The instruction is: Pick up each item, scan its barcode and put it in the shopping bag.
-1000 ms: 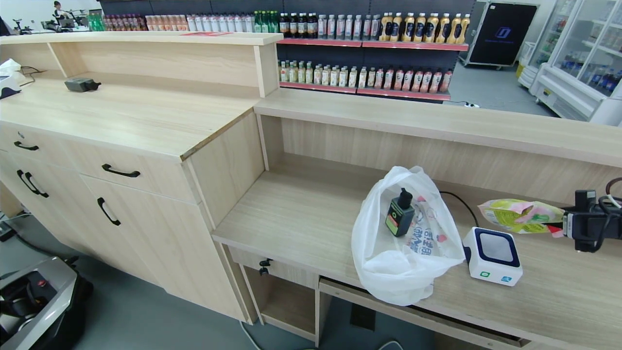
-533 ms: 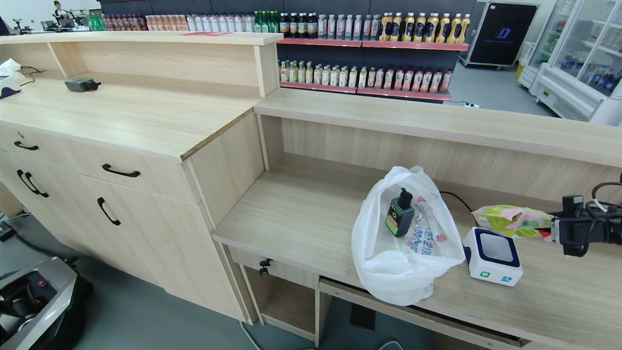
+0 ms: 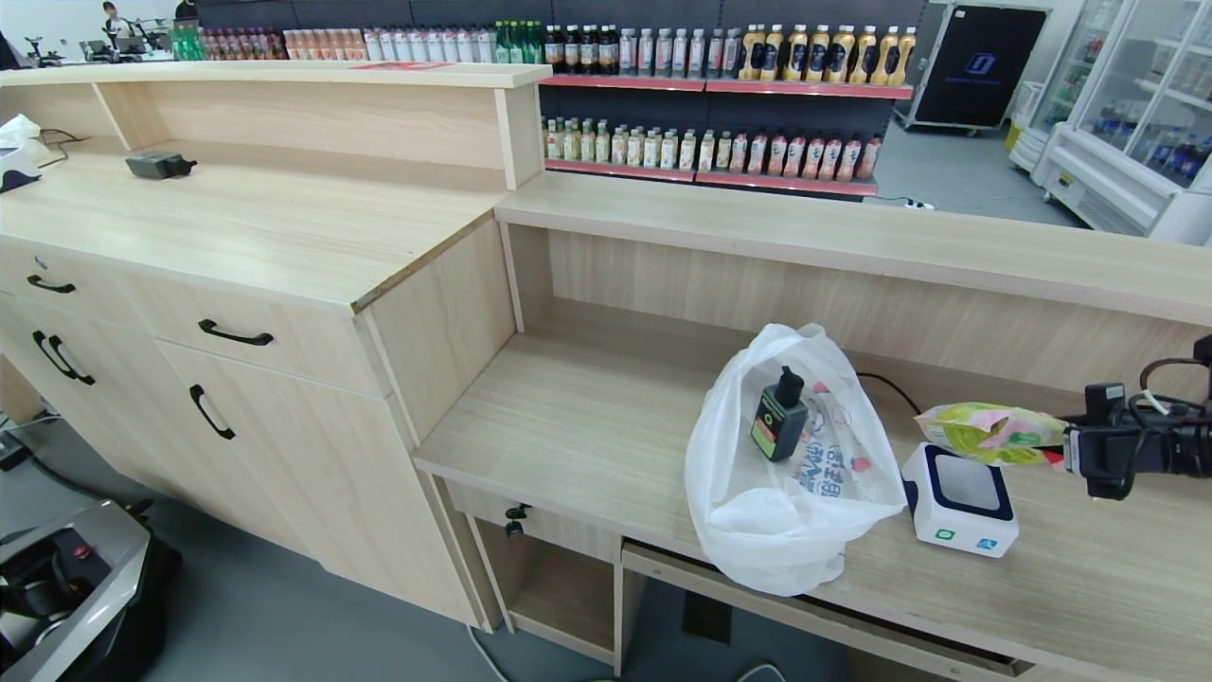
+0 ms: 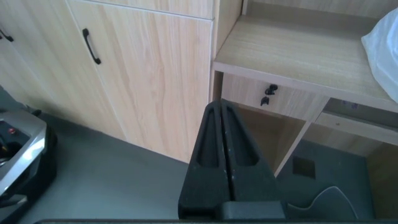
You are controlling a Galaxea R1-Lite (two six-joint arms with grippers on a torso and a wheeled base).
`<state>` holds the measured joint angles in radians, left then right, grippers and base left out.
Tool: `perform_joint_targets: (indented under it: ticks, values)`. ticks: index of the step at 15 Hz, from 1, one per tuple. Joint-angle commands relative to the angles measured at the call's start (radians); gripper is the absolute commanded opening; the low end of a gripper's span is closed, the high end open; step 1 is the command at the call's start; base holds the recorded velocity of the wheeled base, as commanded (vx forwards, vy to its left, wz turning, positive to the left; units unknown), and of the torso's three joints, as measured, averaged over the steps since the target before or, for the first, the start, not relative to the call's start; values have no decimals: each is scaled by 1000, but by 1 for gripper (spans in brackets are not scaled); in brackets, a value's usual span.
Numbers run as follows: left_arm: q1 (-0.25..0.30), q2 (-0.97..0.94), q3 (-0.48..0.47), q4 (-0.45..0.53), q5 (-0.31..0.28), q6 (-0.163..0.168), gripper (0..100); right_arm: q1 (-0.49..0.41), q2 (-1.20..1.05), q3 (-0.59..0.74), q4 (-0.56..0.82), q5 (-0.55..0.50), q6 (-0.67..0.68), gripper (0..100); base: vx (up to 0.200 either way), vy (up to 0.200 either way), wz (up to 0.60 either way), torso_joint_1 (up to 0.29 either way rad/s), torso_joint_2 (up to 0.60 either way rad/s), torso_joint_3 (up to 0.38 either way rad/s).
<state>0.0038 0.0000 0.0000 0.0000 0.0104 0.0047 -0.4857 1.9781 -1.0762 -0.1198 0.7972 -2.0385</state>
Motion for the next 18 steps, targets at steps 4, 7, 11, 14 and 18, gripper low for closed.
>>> perform_joint_targets:
  ticks: [4,7,11,14,18]
  values:
    - [1,0,0,0,0,0,0,-2,1,1,2,-20,-15,0,0,0,0,0,0,0]
    - [1,0,0,0,0,0,0,-8,-7,-5,2,-20,-29,0,0,0,0,0,0,0]
    - [1,0,0,0,0,0,0,-20,-15,-4,0,-35,-98,0,0,0,0,0,0,0]
    - [1,0,0,0,0,0,0,-20,-22,-1,0,-38,-117,0,0,0,0,0,0,0]
    - [1,0,0,0,0,0,0,-39,-39,2,2,-52,-160,0,0,0,0,0,0,0]
